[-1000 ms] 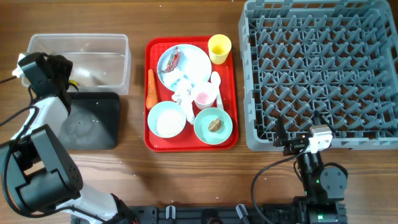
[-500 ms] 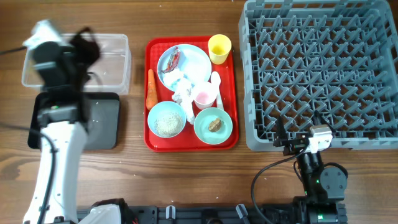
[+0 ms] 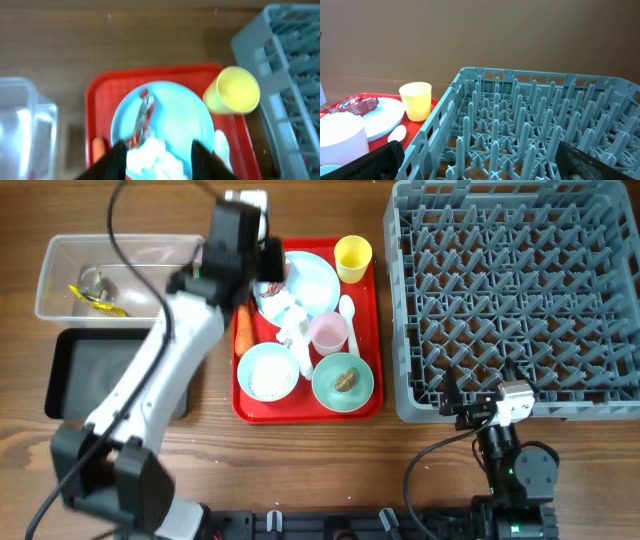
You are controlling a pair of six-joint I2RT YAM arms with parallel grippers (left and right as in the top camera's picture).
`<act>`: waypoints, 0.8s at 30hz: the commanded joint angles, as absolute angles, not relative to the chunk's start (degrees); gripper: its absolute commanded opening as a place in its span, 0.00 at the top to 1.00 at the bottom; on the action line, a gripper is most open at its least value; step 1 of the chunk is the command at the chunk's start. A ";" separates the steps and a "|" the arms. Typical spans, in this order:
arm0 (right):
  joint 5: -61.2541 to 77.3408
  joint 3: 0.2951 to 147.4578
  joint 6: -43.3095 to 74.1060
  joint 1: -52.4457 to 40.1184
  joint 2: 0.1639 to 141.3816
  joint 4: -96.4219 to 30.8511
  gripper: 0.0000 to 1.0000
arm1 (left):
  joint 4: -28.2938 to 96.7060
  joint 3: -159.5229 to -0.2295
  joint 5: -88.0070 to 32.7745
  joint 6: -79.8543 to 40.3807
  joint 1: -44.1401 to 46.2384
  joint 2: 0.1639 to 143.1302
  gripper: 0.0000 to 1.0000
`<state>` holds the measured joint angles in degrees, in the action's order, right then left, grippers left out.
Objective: Sort waste into correct bins and load items into the dishwasher rack
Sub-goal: 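Move the left gripper back to the red wrapper on the plate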
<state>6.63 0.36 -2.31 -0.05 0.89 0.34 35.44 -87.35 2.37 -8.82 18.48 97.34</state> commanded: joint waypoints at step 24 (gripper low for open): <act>7.55 0.30 -2.87 0.23 0.43 0.56 0.00 | 41.04 -99.18 2.46 -2.96 18.31 117.14 0.32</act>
